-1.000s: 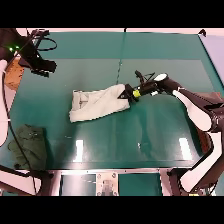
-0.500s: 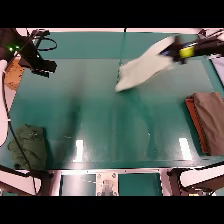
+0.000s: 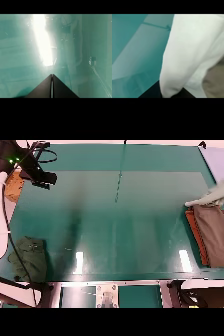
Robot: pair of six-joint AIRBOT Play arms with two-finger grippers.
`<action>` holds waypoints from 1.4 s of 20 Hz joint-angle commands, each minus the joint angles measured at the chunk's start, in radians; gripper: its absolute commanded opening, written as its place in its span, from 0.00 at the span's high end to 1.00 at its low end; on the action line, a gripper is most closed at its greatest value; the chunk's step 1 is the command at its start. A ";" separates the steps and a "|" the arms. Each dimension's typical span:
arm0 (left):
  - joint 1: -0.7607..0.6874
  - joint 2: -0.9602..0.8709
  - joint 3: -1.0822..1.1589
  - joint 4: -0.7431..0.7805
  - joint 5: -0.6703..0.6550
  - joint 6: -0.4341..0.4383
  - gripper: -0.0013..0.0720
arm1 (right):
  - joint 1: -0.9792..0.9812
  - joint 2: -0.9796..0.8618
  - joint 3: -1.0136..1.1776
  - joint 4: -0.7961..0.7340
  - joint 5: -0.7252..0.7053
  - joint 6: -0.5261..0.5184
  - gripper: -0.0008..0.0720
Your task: Fold the shirts.
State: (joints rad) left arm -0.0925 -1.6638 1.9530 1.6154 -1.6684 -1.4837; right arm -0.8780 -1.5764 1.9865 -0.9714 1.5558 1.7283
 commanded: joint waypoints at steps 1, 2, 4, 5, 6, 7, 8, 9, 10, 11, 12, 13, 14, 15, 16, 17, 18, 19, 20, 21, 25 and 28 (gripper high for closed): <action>0.001 0.000 0.000 -0.004 0.000 0.000 0.96 | -0.105 0.049 0.004 -0.193 0.095 0.051 0.97; 0.001 0.000 0.000 -0.004 -0.001 0.000 0.96 | -0.106 0.063 -0.001 -0.244 0.126 0.066 0.97; 0.001 0.000 0.000 -0.016 -0.004 0.000 0.96 | -0.101 0.075 -0.015 -0.327 0.214 0.091 0.97; 0.001 0.000 0.000 -0.024 -0.016 0.000 0.96 | -0.097 0.080 -0.031 -0.367 0.266 0.103 0.97; 0.001 0.000 0.000 -0.026 -0.028 0.001 0.96 | -0.094 0.089 -0.054 -0.412 0.286 0.108 0.97; 0.001 0.000 0.000 -0.029 -0.036 0.001 0.96 | -0.093 0.114 -0.097 -0.452 0.285 0.117 0.97; 0.001 0.000 0.000 -0.029 -0.037 0.001 0.96 | -0.093 0.139 -0.148 -0.499 0.285 0.124 0.97; 0.001 0.000 0.000 -0.029 -0.037 0.001 0.96 | -0.093 0.163 -0.213 -0.550 0.285 0.124 0.97; 0.001 0.000 0.000 -0.029 -0.037 0.001 0.96 | -0.093 0.180 -0.278 -0.602 0.285 0.124 0.97; 0.001 0.000 0.000 -0.031 -0.035 0.000 0.96 | -0.095 0.191 -0.349 -0.665 0.285 0.124 0.97; 0.001 0.000 0.000 -0.030 -0.034 0.000 0.96 | -0.097 0.193 -0.409 -0.721 0.285 0.123 0.97; 0.001 0.000 0.000 -0.030 -0.034 0.000 0.96 | -0.098 0.193 -0.475 -0.768 0.278 0.123 0.97; 0.001 0.000 0.000 -0.031 -0.034 0.000 0.96 | -0.098 0.193 -0.535 -0.789 0.263 0.124 0.96; 0.001 0.000 0.000 -0.030 -0.034 0.000 0.96 | -0.098 0.193 -0.597 -0.795 0.236 0.124 0.96; 0.001 0.000 0.000 -0.030 -0.033 0.000 0.96 | -0.098 0.193 -0.649 -0.795 0.210 0.124 0.94; 0.001 0.000 0.000 -0.030 -0.031 0.000 0.96 | -0.098 0.192 -0.698 -0.794 0.194 0.132 0.64; 0.001 0.000 0.000 -0.030 -0.023 0.000 0.96 | -0.097 0.190 -0.731 -0.794 0.191 0.132 0.16; 0.001 0.000 0.000 -0.031 -0.015 0.001 0.96 | -0.097 0.188 -0.749 -0.794 0.203 0.132 0.12; 0.001 0.000 0.000 -0.032 -0.012 0.004 0.96 | -0.097 0.188 -0.748 -0.794 0.230 0.132 0.12; 0.001 0.000 0.000 -0.038 -0.012 0.020 0.96 | -0.097 0.188 -0.731 -0.794 0.271 0.142 0.12; 0.000 0.024 0.000 -0.093 -0.016 0.013 0.96 | -0.026 0.190 -0.541 -0.523 0.274 0.156 0.81; -0.002 0.104 -0.061 -0.166 0.027 -0.031 0.96 | 0.142 0.204 -0.452 -0.362 0.179 0.092 0.97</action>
State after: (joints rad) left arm -0.0933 -1.6142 1.9320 1.5120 -1.6733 -1.4818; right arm -0.8501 -1.3834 1.4586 -1.5093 1.7954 1.8664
